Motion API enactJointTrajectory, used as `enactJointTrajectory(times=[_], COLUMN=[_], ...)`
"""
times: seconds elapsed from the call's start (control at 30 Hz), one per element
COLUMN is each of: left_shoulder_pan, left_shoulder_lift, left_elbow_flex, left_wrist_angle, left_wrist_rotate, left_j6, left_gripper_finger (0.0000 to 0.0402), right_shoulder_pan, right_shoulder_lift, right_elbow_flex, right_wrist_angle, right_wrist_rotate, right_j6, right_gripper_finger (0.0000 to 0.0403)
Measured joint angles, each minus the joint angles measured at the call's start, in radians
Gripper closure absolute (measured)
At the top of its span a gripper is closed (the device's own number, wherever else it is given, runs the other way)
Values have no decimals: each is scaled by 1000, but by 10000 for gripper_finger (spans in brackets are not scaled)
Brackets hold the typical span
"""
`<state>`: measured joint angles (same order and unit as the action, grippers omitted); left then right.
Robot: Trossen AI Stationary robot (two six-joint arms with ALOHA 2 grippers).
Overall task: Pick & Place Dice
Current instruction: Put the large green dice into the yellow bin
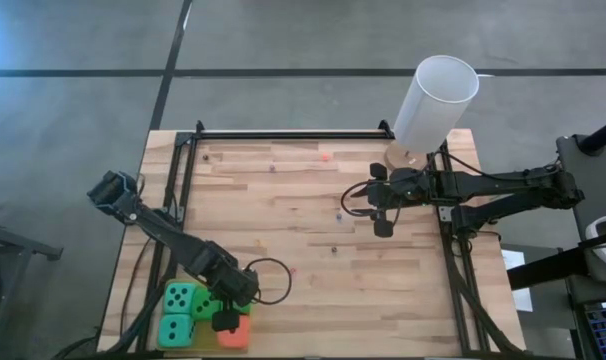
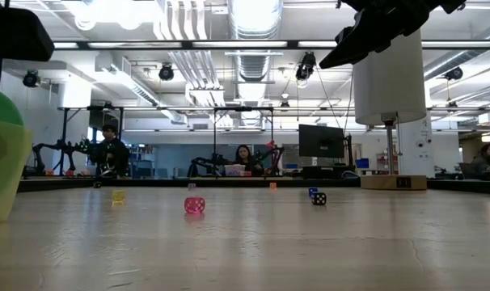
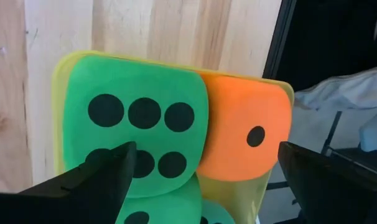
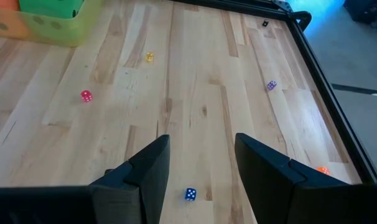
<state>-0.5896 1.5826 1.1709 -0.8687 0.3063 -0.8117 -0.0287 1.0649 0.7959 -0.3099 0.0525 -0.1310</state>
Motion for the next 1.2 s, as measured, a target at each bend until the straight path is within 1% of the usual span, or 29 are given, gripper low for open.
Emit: enactJointTrajectory(times=[0.13,0.4,0.9,1.03,1.2], left_shoulder_pan=[0,0,4,18,40], left_shoulder_lift=[0,-2,-2,-26,-71], left_elbow_flex=[-1,-63,-82,-86,-90], left_wrist_angle=[5,80,95,93,76], left_wrist_rotate=[-12,1,2,1,-35], left_j6=[-1,-7,-27,-32,-38], left_gripper_finger=[2,3,4,4,2], right_shoulder_pan=[0,0,0,0,0], right_shoulder_lift=[0,0,0,0,0], right_elbow_flex=[0,0,0,0,0], right_wrist_angle=[0,0,0,0,0], right_wrist_rotate=[0,0,0,0,0], right_j6=[0,0,0,0,0], right_gripper_finger=[223,223,223,223,223])
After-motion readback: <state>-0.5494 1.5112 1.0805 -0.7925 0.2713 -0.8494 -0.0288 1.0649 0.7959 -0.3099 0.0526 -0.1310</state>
